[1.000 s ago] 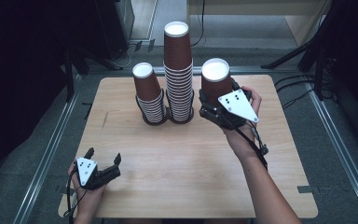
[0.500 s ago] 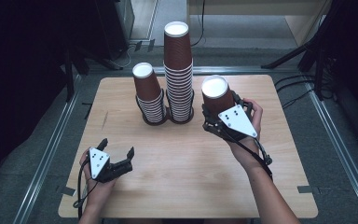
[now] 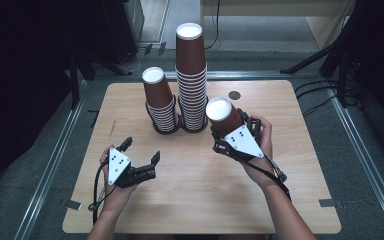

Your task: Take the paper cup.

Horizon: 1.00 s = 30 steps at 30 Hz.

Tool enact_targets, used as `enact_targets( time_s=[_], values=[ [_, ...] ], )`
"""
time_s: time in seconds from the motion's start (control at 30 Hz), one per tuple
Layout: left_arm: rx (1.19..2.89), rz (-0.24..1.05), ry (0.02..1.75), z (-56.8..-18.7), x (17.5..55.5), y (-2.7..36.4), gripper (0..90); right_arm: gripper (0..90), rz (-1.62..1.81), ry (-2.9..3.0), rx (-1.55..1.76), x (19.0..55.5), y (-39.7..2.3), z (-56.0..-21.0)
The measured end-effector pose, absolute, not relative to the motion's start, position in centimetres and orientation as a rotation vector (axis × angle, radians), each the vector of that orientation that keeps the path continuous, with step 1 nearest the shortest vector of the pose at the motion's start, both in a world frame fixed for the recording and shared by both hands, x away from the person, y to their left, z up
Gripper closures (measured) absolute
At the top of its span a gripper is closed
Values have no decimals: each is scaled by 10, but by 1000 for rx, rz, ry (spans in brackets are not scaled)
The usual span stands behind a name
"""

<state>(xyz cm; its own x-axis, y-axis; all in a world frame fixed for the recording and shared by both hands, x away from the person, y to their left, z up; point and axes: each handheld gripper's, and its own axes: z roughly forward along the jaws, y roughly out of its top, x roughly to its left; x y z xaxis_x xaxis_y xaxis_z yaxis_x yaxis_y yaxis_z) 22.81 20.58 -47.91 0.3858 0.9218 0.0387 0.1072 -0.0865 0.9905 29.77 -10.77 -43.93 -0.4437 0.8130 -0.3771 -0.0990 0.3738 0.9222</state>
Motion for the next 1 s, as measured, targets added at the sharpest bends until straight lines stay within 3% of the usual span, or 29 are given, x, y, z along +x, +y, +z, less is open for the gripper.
enact_targets(
  time_s=[1.0],
  values=[
    [1556, 671, 869, -463, 220, 190, 21, 127, 1012, 1803, 272, 282, -69, -480]
  ],
)
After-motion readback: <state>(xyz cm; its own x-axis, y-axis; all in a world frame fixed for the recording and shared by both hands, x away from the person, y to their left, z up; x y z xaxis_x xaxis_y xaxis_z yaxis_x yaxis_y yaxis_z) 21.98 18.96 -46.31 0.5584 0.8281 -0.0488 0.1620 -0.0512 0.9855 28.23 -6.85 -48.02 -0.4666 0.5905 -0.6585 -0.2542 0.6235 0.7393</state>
